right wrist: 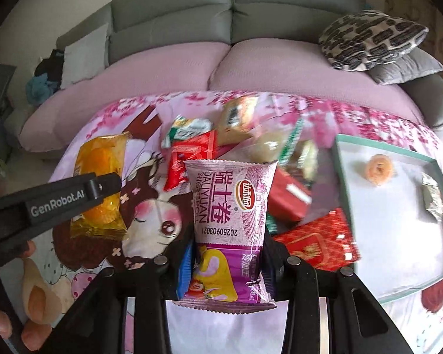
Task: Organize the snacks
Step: 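Carry both packets into the tray and open both tools to release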
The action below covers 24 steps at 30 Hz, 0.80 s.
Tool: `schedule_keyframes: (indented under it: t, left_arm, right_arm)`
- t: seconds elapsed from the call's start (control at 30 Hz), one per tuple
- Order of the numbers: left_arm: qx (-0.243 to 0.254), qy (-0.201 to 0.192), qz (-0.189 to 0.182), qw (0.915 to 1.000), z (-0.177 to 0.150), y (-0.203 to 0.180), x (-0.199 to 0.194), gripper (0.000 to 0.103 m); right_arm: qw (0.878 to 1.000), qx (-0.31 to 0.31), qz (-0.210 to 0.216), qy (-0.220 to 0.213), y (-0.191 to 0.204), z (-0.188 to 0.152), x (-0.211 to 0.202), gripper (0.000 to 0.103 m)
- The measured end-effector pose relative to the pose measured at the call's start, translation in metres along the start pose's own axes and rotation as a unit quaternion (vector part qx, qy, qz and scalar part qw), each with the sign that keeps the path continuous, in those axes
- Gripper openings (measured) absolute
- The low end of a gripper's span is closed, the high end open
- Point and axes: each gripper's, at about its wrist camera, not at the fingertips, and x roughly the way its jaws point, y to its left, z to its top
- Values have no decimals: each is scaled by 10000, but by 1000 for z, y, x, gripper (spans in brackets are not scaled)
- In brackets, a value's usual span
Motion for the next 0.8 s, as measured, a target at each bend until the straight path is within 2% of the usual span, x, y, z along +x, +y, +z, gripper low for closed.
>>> schedule_keyframes:
  t: [0.47, 0.8]
  left_arm:
    - [775, -98, -163, 9968, -10, -84, -6, 42]
    - [1470, 7, -415, 9883, -25, -152, 6, 42]
  right_arm:
    - [9954, 851, -369, -248, -106, 15, -25, 41]
    - [9863, 1489, -651, -266, -181, 20, -24, 41]
